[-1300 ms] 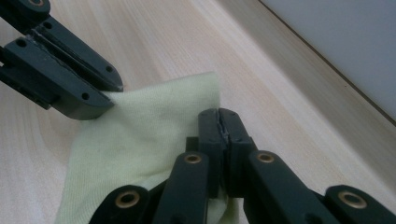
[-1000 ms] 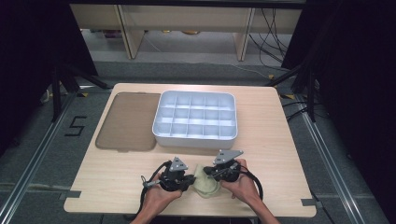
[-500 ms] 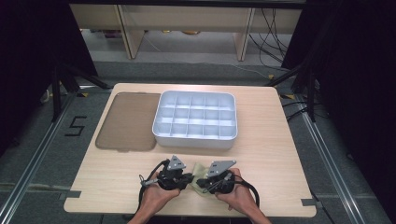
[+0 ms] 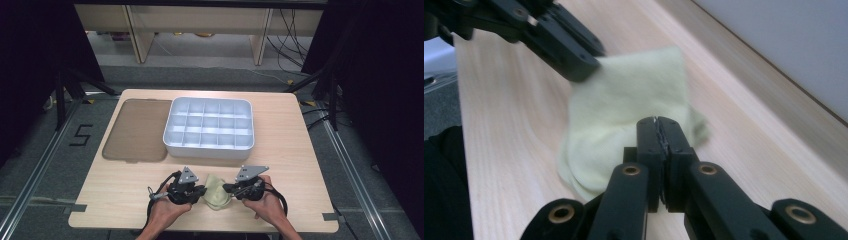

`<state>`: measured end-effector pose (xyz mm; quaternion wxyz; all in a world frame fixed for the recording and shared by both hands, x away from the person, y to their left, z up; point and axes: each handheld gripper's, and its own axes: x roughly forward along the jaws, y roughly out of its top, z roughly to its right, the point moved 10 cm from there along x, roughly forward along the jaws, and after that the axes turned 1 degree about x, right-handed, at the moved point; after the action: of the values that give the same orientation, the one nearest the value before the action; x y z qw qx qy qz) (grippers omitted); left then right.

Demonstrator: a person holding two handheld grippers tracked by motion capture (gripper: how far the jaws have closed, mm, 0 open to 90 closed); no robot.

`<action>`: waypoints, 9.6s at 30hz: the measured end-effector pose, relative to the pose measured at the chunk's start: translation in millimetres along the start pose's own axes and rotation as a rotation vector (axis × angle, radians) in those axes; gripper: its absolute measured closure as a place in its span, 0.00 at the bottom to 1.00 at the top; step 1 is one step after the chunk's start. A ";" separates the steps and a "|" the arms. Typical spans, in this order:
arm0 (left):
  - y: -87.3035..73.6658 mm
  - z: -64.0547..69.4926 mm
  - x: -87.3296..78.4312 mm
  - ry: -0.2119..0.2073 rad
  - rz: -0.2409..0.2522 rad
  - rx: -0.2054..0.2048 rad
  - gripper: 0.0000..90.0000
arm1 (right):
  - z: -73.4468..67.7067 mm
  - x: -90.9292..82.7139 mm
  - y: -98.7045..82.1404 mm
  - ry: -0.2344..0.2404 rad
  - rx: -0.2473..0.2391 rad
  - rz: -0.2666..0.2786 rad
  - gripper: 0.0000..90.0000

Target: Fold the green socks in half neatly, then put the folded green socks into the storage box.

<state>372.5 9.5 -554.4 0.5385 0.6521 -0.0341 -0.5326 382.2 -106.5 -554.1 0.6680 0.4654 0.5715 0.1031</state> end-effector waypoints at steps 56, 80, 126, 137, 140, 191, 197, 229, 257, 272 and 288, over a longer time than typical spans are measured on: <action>2.4 59.6 38.3 -0.029 -0.020 0.197 0.92 | -1.9 -10.4 21.1 0.068 0.096 0.095 0.99; 11.9 59.3 25.1 -0.088 0.014 0.158 0.87 | 11.8 16.0 -0.2 0.059 0.091 -0.014 0.99; -6.1 61.9 32.5 -0.096 -0.059 0.171 0.94 | 19.4 -4.2 13.5 0.051 0.086 0.037 0.92; -6.4 61.9 32.1 -0.092 -0.063 0.180 0.94 | 19.8 8.6 10.0 0.037 0.149 -0.001 0.65; -7.2 61.4 32.6 -0.080 -0.063 0.166 0.93 | 15.1 12.1 9.1 0.054 0.143 -0.016 0.62; -43.2 9.9 -45.9 -0.070 -0.015 0.016 0.47 | 7.1 26.9 -6.1 0.151 0.283 -0.051 0.83; -54.8 -10.3 -53.7 -0.024 -0.025 -0.039 0.41 | 6.6 25.4 -5.0 0.140 0.268 -0.047 0.84; -68.9 -40.3 -55.2 0.131 -0.081 -0.015 0.24 | 20.4 -15.8 25.0 0.026 0.117 0.129 0.85; -70.5 -40.9 -54.2 0.139 -0.085 -0.019 0.24 | 66.7 -56.9 51.8 -0.127 0.108 0.221 0.85; -70.4 -40.5 -54.5 0.143 -0.082 -0.026 0.24 | 82.1 -83.7 75.3 -0.178 0.104 0.279 0.85; -71.1 -42.7 -53.9 0.150 -0.092 -0.016 0.24 | 94.7 -94.9 88.0 -0.214 0.100 0.288 0.85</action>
<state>342.9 100.9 -577.7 0.5197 0.6868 0.0404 -0.5065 467.3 -169.7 -433.9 0.6792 0.5835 0.4289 0.1190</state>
